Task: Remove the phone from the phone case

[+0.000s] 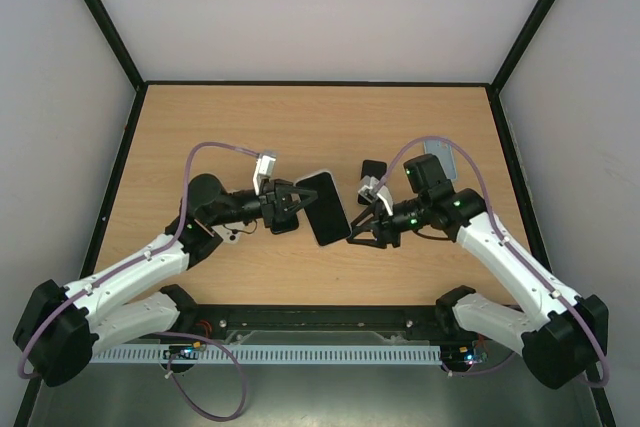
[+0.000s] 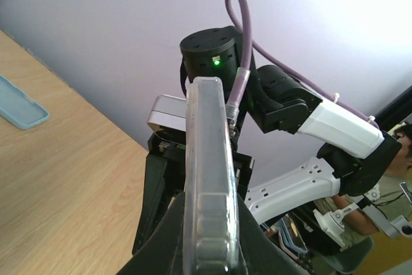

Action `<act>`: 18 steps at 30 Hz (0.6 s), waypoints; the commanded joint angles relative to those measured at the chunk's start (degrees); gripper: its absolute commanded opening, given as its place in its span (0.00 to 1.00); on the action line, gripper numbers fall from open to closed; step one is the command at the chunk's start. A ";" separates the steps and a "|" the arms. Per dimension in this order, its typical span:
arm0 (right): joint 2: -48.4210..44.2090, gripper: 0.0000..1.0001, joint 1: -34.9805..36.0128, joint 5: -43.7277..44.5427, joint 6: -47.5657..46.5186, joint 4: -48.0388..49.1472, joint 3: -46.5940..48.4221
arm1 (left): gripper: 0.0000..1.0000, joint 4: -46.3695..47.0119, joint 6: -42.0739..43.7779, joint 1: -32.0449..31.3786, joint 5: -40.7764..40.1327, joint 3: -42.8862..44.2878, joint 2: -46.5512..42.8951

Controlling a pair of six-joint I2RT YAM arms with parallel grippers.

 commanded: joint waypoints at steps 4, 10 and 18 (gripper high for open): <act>1.89 0.44 -2.12 -4.76 -8.99 9.39 3.94 | 0.02 4.82 -4.70 -4.22 12.03 -0.38 0.61; -1.90 0.46 -2.12 0.51 -13.92 11.21 1.66 | 0.02 8.23 -6.11 -5.18 13.62 -0.47 2.56; 0.70 0.45 -2.11 -2.85 -8.65 16.13 2.55 | 0.02 8.20 -4.74 -8.82 15.19 1.57 5.69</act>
